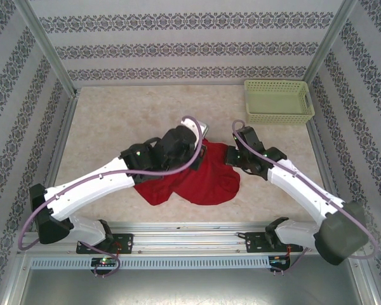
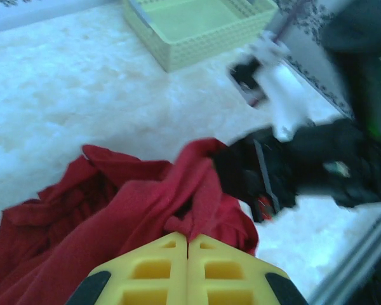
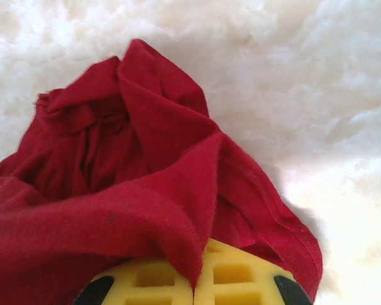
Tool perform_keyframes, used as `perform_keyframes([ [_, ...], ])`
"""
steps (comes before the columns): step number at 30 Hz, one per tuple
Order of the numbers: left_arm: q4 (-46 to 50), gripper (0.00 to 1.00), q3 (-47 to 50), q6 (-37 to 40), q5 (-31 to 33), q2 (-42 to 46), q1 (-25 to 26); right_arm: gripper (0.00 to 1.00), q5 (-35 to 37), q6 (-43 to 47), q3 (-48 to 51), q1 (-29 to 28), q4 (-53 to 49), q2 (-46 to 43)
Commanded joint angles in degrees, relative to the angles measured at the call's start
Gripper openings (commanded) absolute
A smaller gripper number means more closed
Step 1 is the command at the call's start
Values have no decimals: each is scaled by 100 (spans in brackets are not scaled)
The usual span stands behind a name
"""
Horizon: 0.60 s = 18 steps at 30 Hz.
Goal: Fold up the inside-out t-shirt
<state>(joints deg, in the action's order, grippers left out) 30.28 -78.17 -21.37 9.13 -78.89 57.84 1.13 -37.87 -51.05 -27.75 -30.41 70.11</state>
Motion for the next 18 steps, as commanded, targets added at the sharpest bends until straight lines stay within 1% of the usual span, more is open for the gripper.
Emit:
perform_keyframes([
  [1, -186, 0, 970, -41, 289, 319, -173, 0, 231, -248, -42, 138, -332, 166],
  [3, -175, 0, 1435, -225, 86, 216, -390, 0, 98, -218, 137, 138, -151, 162],
  [4, -175, 0, 1569, -258, -85, 79, -389, 0, -1, -191, 239, 138, -51, 161],
  [5, -247, 0, 1671, -322, -400, -55, -380, 0, -57, -179, 313, 131, 5, 161],
  [7, -585, 0, 1861, -479, -856, -287, -283, 0, -41, -168, 413, 124, 7, 161],
  [8, -753, 0, 1903, -519, -986, -387, -207, 0, -7, -173, 450, 128, 7, 153],
  [11, -1032, 0, 1724, -518, -1195, -719, 71, 0, 44, -180, 525, 129, 46, 133],
  [14, -1006, 0, 1305, -290, -1226, -1082, 368, 0, 91, -204, 492, 129, 34, 111],
  [16, -1155, 0, 1305, -275, -1393, -1164, 389, 0, 157, -204, 473, 129, 27, 101],
  [18, -1355, 1, 1504, -315, -1359, -1068, 385, 0, 193, -204, 474, 153, 14, 95],
])
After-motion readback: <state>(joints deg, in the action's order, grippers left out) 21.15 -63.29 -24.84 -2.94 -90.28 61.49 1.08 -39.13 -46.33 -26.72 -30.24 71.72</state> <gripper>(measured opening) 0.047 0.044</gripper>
